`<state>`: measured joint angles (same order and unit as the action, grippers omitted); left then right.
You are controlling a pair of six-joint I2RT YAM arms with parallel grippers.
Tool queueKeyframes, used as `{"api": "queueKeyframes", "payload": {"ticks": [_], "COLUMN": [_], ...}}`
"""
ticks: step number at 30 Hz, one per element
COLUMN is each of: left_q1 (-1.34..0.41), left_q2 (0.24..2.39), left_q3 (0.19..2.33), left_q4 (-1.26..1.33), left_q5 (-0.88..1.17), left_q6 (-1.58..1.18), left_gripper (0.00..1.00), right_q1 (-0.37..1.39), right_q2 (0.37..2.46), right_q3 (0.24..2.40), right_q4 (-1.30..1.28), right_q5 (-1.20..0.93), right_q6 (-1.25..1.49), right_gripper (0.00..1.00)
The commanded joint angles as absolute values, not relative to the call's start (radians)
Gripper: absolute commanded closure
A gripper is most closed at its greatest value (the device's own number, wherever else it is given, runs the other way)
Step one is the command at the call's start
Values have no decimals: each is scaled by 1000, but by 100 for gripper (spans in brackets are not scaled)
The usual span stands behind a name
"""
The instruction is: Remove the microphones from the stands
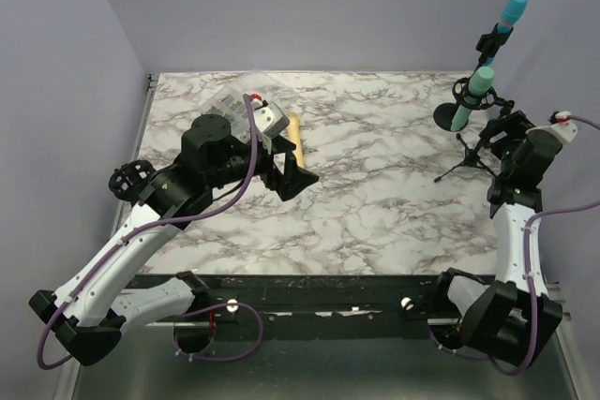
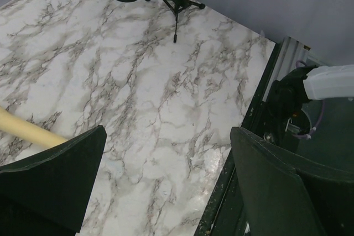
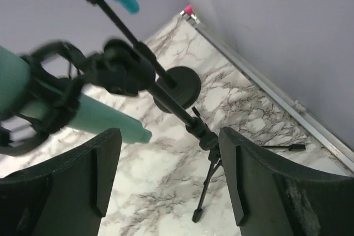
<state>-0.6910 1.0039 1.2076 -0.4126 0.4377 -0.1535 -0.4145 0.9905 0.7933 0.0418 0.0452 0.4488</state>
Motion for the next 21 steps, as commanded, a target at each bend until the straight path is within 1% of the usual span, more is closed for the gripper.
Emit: {"api": "queueKeyframes", "payload": {"ticks": [1,3,6,9,17,21], "left_q1": [-710,-712,-713,-713,-712,-713], "left_q2": [970,962,959,965,970,979], "left_q3": [1206,1201,1200,1199,1195,1195], "left_q4": [-391,-390,-391,-391,-390,-389], "left_q5": [463,442,420,418,399,400], "left_q6": [-146,-143,-143,-142,-134,-130], "left_gripper": [1,1,1,1,1,1], "right_q1": [-421,-420,-421,-420,-421,-419], "right_q2": [1024,1042,1103,1142,1293,1365], "right_q3": [629,575,570,558,574,574], "right_q4": [376,530,590,657,798,882], "right_q5": [-108,-113,-101,-56,-69,-101], "right_q6": [311,283,246,253,217,202], "right_gripper": [23,25,30,30,30,32]}}
